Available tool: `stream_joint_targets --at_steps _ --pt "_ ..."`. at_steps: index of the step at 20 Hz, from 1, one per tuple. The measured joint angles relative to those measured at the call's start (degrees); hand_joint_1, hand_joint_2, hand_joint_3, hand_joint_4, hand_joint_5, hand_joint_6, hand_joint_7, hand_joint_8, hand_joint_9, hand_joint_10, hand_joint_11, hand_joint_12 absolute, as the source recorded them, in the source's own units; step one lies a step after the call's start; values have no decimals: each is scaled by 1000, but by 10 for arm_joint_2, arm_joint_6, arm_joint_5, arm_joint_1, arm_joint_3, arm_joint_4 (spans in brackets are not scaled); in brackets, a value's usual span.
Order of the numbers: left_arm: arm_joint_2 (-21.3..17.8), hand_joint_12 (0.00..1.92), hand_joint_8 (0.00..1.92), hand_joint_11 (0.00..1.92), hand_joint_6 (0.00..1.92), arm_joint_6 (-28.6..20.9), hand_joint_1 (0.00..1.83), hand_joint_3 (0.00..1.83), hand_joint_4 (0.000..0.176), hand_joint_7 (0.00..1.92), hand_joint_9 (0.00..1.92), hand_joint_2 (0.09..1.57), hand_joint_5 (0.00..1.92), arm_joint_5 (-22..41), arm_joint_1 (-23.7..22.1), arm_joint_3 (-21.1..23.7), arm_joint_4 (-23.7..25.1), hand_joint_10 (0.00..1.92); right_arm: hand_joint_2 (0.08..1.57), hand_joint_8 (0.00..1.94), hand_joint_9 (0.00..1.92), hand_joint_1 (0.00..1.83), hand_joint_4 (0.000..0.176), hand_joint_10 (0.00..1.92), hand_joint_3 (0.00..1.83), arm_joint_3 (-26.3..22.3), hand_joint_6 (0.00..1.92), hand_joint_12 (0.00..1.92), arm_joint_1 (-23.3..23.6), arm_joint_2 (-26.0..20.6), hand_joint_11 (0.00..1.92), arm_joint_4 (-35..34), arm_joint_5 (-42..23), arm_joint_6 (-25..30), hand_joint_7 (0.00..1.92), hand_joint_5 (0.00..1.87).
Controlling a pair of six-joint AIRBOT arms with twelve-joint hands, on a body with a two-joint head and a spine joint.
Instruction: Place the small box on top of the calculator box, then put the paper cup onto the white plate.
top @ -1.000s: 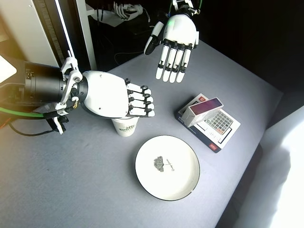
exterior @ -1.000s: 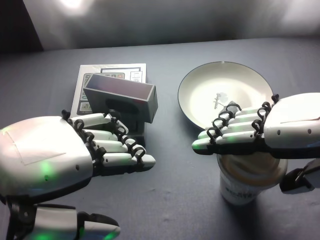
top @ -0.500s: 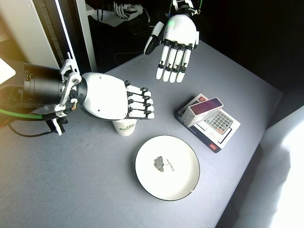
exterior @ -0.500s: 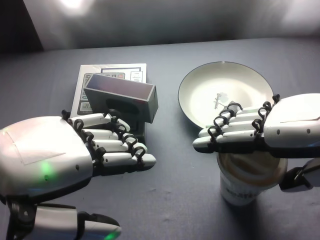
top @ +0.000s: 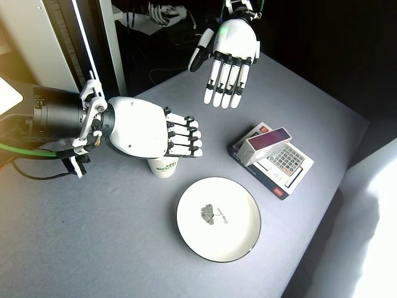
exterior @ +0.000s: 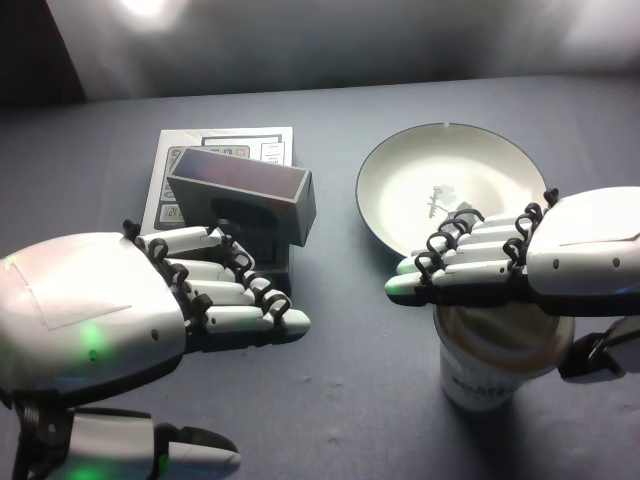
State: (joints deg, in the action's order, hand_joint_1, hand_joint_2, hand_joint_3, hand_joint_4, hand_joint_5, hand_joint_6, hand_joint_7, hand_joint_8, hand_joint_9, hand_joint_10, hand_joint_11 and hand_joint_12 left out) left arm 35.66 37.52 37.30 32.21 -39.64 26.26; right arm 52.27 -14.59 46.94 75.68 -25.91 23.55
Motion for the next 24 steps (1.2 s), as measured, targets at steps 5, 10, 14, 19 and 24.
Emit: stream_joint_targets --at_steps 5,10,14,19,24 --pt "0 703 7 0 7 0 222 0 0 394 372 1268 357 0 0 0 0 8 1143 30 724 1822 0 120 3 0 60 1661 0 0 524 -1 -13 0 759 788" --pt "0 812 13 0 9 0 208 3 0 451 428 1282 397 0 0 0 0 18 1114 784 855 1489 0 1107 0 0 1005 1590 0 0 787 -6 -21 0 1013 935" --pt "0 831 4 0 5 0 189 4 0 465 441 1288 421 0 0 0 0 8 1096 756 887 1492 0 1036 0 0 1007 1485 0 0 872 -6 -21 0 1040 940" --pt "0 857 4 0 3 0 197 2 0 474 453 1290 433 0 0 0 0 6 1106 813 853 1490 0 1064 2 0 1042 1509 23 0 847 7 -13 5 1019 922" --pt "0 906 9 0 7 0 221 0 0 511 483 1286 462 0 0 0 0 12 1116 881 845 1489 0 1093 1 0 1074 1523 49 -1 849 -25 6 4 975 889"
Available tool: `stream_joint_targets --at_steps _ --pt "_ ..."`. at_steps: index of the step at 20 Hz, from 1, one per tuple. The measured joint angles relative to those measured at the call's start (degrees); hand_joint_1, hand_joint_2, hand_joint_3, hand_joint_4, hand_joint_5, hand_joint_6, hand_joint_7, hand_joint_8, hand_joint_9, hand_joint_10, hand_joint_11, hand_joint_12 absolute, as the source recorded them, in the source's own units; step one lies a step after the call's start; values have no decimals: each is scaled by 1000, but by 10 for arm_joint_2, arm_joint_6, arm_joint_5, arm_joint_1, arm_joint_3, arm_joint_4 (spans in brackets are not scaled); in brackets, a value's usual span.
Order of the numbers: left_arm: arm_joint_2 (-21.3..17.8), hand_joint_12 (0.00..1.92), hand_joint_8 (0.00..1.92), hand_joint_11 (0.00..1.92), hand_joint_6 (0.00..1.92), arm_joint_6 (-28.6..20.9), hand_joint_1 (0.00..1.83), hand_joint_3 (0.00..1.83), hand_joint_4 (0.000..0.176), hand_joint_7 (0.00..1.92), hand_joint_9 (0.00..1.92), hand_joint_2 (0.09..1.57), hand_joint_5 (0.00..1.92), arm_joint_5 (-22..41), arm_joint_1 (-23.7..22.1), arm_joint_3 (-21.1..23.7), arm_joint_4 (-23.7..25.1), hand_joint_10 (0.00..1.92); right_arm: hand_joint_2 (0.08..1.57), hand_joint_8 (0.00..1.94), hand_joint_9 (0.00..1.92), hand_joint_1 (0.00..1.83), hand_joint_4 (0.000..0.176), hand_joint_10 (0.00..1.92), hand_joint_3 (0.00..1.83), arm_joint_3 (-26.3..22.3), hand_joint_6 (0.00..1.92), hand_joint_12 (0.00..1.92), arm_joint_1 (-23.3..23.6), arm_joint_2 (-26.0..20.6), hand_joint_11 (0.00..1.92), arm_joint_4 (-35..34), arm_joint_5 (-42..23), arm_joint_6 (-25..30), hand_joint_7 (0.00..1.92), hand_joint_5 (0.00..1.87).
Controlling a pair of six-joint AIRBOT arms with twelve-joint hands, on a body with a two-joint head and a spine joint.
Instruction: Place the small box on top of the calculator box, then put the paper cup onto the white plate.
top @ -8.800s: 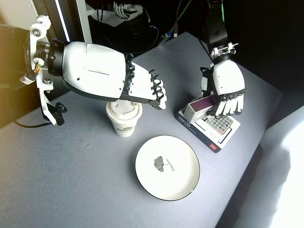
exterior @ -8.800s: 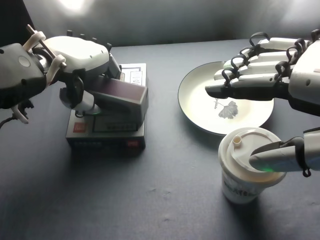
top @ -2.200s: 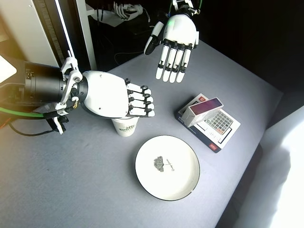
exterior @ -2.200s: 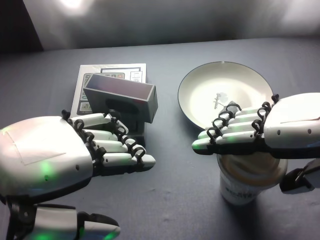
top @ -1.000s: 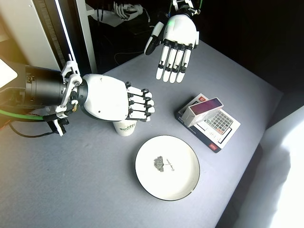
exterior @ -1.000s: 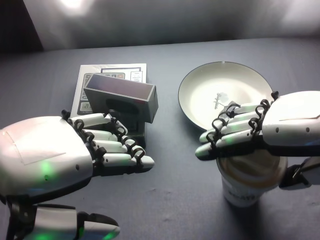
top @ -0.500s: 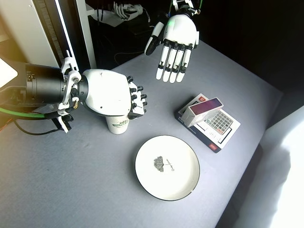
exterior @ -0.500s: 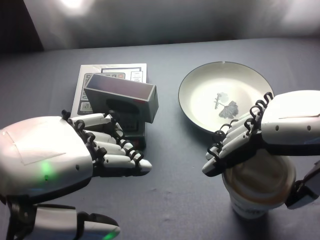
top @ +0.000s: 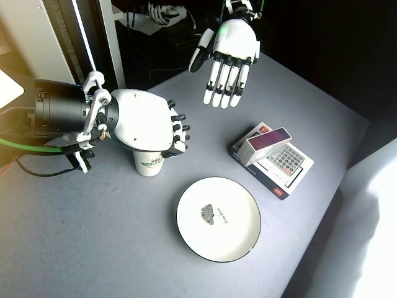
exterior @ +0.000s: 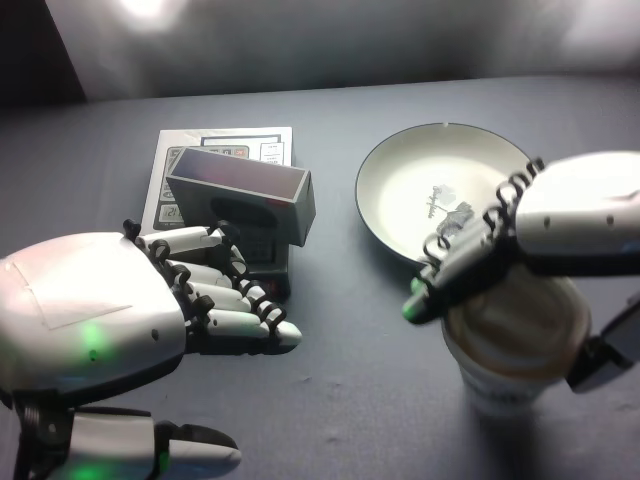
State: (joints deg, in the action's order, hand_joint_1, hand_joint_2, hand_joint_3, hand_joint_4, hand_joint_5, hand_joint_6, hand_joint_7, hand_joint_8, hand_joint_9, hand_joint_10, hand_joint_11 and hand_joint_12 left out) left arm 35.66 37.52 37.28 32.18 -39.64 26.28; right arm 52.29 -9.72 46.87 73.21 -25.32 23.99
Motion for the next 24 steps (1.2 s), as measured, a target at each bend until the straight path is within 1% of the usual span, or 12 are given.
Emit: stream_joint_targets --at_steps 3,6,7,10,11,13,15,16,17,20,23,24 --pt "0 864 4 0 3 0 212 0 0 492 467 1289 442 0 0 0 0 4 1114 866 855 1489 0 1081 0 6 1062 1515 7 0 854 -35 -2 -1 981 897" --pt "0 864 1 0 2 0 188 1 0 485 461 1291 440 -1 -2 0 1 1 1107 825 848 1491 0 1071 0 22 1046 1503 21 0 857 -80 0 -20 1024 905" --pt "0 882 4 0 5 0 227 0 0 496 471 1282 453 -1 -2 0 0 5 1111 841 842 1490 0 1077 0 29 1052 1519 29 0 846 -92 3 -22 1014 903" --pt "0 917 6 0 5 0 240 0 0 518 493 1276 468 -2 -2 0 0 9 1114 850 823 1489 0 1092 1 45 1084 1507 37 5 855 -92 12 -28 1008 886" --pt "0 875 0 0 1 0 194 4 0 494 471 1292 432 -2 -2 0 0 1 1146 961 752 1485 0 1193 0 57 1181 1584 45 15 805 -88 13 -28 944 819" --pt "0 884 1 0 2 0 191 3 0 505 477 1295 449 -2 -2 0 1 1 1130 907 787 1487 0 1131 0 81 1145 1541 58 27 831 -92 11 -25 982 848" --pt "0 874 1 0 1 0 192 2 0 508 476 1296 449 -3 -2 -2 1 0 1118 870 816 1489 0 1095 0 120 1102 1509 71 49 853 -75 12 4 996 881" --pt "0 878 2 0 0 1 206 0 0 513 481 1293 447 -4 -2 -3 2 2 1113 852 823 1490 0 1082 0 139 1085 1501 78 61 857 -50 13 21 1011 891" --pt "0 878 0 0 0 2 206 0 0 507 479 1290 446 -5 -4 -3 1 1 1121 903 798 1489 0 1111 2 165 1110 1512 89 79 848 -7 13 48 989 871" --pt "0 885 2 0 4 1 194 0 0 515 487 1292 458 -4 -5 -3 3 3 1123 893 796 1488 0 1131 1 220 1114 1520 110 123 846 25 4 74 978 874" --pt "0 954 7 0 7 1 221 0 0 546 516 1279 482 -4 -5 -5 3 10 1130 908 780 1487 0 1142 0 270 1133 1540 121 165 830 40 -8 75 978 859" --pt "0 922 3 0 3 2 213 0 0 529 498 1282 468 -4 -5 -5 3 2 1131 909 776 1487 0 1145 0 283 1139 1548 121 175 825 44 -10 75 979 857"
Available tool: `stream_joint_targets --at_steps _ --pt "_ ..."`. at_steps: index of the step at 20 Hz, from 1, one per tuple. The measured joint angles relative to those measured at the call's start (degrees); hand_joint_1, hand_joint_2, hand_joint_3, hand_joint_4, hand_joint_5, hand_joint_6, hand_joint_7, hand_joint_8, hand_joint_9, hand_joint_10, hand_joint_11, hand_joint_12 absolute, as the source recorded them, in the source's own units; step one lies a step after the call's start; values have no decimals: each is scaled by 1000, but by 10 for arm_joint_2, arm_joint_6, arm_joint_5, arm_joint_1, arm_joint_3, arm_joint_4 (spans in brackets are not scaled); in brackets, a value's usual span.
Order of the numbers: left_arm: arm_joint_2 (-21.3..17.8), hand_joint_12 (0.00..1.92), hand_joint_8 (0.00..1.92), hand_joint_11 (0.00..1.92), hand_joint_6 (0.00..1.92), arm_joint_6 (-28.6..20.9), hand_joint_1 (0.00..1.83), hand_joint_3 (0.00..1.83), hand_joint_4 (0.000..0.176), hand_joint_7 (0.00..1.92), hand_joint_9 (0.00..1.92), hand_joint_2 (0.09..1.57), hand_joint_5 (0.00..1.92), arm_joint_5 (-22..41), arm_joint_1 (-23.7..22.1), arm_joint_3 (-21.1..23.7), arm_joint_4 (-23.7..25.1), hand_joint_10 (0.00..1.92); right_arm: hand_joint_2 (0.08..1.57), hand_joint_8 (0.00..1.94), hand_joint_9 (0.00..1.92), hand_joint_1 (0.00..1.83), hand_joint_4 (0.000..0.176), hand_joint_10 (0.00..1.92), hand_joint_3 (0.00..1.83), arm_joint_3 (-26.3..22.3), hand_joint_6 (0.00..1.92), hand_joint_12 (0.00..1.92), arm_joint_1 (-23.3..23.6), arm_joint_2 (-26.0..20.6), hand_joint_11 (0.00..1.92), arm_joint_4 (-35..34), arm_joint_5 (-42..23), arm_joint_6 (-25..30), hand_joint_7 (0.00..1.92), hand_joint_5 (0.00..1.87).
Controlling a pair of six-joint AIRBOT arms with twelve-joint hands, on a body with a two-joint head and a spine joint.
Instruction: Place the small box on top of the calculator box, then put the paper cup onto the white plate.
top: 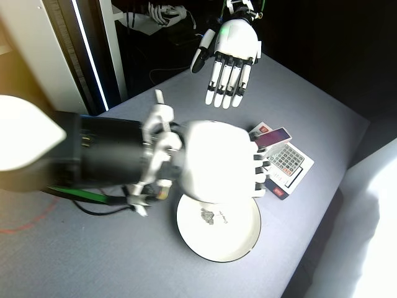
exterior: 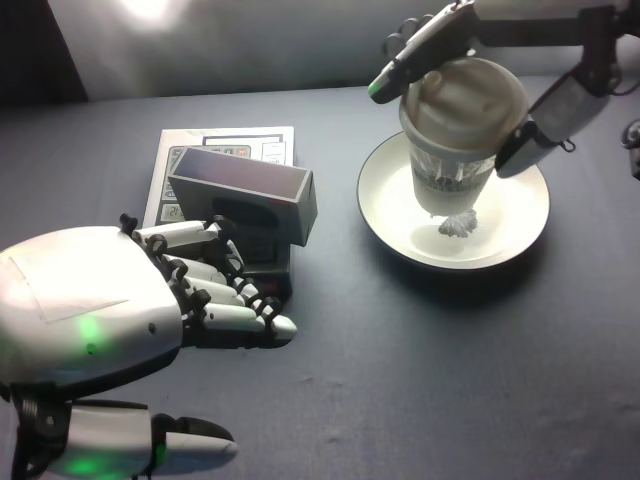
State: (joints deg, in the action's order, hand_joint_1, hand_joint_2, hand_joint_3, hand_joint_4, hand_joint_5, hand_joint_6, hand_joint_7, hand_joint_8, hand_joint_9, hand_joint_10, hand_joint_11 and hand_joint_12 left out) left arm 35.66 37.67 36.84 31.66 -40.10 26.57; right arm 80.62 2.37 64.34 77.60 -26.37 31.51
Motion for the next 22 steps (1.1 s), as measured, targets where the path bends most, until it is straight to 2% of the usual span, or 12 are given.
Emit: stream_joint_targets --at_steps 3,8,10,13,15,17,18,22 --pt "0 891 3 0 5 0 184 3 0 517 483 1293 467 0 0 0 1 2 1121 873 816 1489 0 1112 0 28 1109 1531 -5 17 836 -2 -1 0 986 876" --pt "0 911 2 0 2 -1 217 0 0 522 493 1286 459 0 0 0 3 4 1122 878 812 1489 0 1118 0 61 1093 1532 -46 40 835 -48 -1 -12 992 878" --pt "0 895 1 0 1 -1 205 1 0 522 489 1289 461 0 0 0 5 3 1142 952 749 1485 0 1185 2 72 1169 1581 -53 47 799 -60 1 -13 953 834" --pt "0 868 2 0 5 -1 195 2 0 511 474 1295 457 0 0 0 6 3 1119 862 789 1489 0 1117 0 79 1103 1509 -55 49 845 -79 0 -25 1015 881" --pt "0 887 2 0 3 -1 191 1 0 512 477 1295 458 0 0 -1 7 3 1138 936 749 1486 0 1184 0 79 1155 1554 -55 49 817 -90 1 -40 959 849" --pt "0 964 6 2 6 -2 254 0 0 561 530 1275 502 0 0 -1 9 12 1137 948 777 1486 0 1168 1 80 1150 1559 -55 49 819 -102 0 -43 947 840" --pt "0 922 1 0 2 -2 211 3 0 530 501 1289 475 0 0 -1 9 4 1134 938 784 1487 0 1159 0 81 1141 1555 -55 49 823 -104 0 -45 957 843" --pt "0 914 3 0 0 -2 243 0 0 532 503 1281 469 0 0 -1 9 4 1134 924 782 1487 0 1159 1 83 1152 1554 -73 50 826 -133 -3 -61 973 827"
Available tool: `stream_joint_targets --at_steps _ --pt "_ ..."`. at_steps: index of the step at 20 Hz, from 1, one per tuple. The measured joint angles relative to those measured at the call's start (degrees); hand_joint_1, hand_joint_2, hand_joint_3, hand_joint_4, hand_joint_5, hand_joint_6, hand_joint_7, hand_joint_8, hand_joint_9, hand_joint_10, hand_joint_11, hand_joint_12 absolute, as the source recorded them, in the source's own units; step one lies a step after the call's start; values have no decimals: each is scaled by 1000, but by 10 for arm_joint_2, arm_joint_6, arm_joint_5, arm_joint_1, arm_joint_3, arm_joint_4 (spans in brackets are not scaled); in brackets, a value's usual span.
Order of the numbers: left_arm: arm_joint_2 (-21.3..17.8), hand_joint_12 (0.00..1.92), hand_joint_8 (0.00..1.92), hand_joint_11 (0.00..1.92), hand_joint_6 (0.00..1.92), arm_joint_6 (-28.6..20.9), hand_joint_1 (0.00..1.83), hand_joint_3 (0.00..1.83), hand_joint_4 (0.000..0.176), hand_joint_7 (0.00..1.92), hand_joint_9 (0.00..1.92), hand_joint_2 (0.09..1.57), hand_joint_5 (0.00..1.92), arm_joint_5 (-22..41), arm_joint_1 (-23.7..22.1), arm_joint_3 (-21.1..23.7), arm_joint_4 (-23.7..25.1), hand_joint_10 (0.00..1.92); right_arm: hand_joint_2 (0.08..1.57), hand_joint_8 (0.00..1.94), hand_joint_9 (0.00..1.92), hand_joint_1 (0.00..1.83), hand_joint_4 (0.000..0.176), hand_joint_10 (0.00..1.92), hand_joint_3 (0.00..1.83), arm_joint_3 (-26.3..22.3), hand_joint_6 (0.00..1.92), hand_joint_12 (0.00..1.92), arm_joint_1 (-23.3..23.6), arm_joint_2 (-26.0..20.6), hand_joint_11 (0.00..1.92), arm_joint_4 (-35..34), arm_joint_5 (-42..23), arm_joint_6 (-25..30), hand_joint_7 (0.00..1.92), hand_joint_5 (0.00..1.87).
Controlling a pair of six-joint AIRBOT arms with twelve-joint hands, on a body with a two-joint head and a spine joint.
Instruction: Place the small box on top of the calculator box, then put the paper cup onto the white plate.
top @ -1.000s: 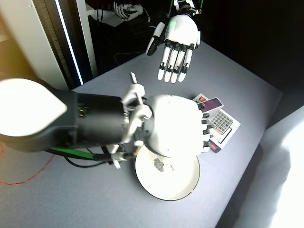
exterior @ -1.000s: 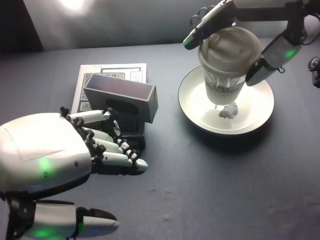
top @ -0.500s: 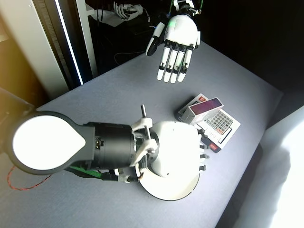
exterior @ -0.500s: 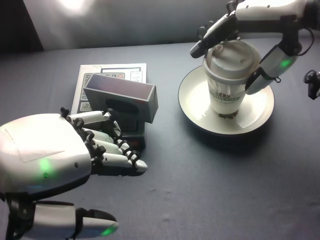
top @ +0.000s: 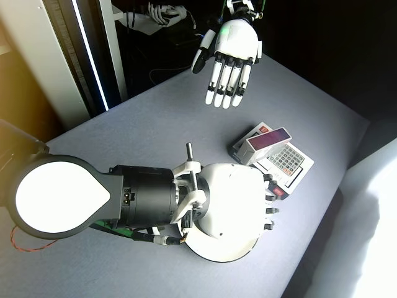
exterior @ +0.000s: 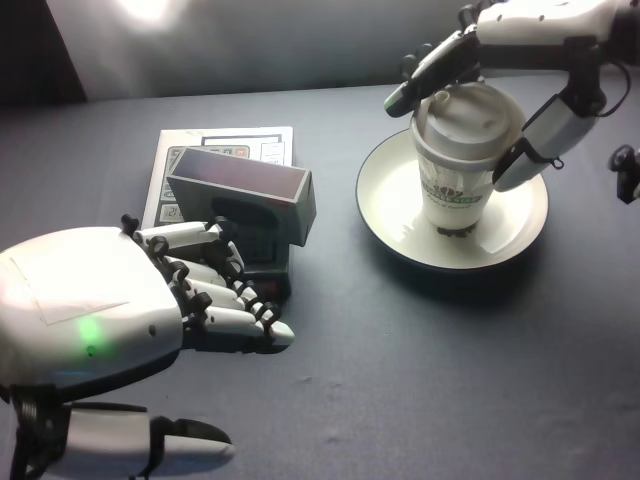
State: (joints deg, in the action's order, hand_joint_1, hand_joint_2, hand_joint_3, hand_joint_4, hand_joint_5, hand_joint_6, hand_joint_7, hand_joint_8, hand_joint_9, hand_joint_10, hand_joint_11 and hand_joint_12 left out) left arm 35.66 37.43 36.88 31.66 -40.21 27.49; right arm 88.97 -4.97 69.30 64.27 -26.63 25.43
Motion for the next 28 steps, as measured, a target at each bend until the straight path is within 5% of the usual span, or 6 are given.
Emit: stream_joint_targets --at_steps 11,12,13,14,23,28 --pt "0 923 7 0 4 -2 203 0 0 525 495 1293 463 0 0 0 1 8 1165 1018 754 1484 0 1252 5 1 1261 1654 -15 -5 740 -36 -11 -10 894 744" --pt "0 916 3 0 2 -2 193 1 0 520 489 1295 461 0 0 0 1 5 1164 1138 715 1587 0 1335 0 1 779 1733 -17 -7 682 -36 -14 -10 800 665" --pt "0 925 6 0 5 -2 210 0 0 532 500 1292 473 0 0 0 1 8 1096 585 625 1461 0 766 0 1 497 1341 -17 -7 471 -37 -16 -10 705 636" --pt "0 920 6 0 7 -2 238 0 0 539 508 1286 482 0 0 0 1 9 1024 110 610 1348 0 311 0 1 160 1285 -20 -9 248 -42 -17 -13 713 620" --pt "0 880 1 0 1 -2 211 0 0 522 490 1288 464 -1 0 0 1 3 1020 0 364 852 0 2 7 1 0 1146 -27 -13 0 -49 -21 -18 357 258" --pt "0 878 0 0 0 -2 177 3 0 499 474 1299 430 0 0 0 1 0 964 0 234 824 0 0 0 1 0 938 -27 -13 0 -51 -21 -18 225 107"
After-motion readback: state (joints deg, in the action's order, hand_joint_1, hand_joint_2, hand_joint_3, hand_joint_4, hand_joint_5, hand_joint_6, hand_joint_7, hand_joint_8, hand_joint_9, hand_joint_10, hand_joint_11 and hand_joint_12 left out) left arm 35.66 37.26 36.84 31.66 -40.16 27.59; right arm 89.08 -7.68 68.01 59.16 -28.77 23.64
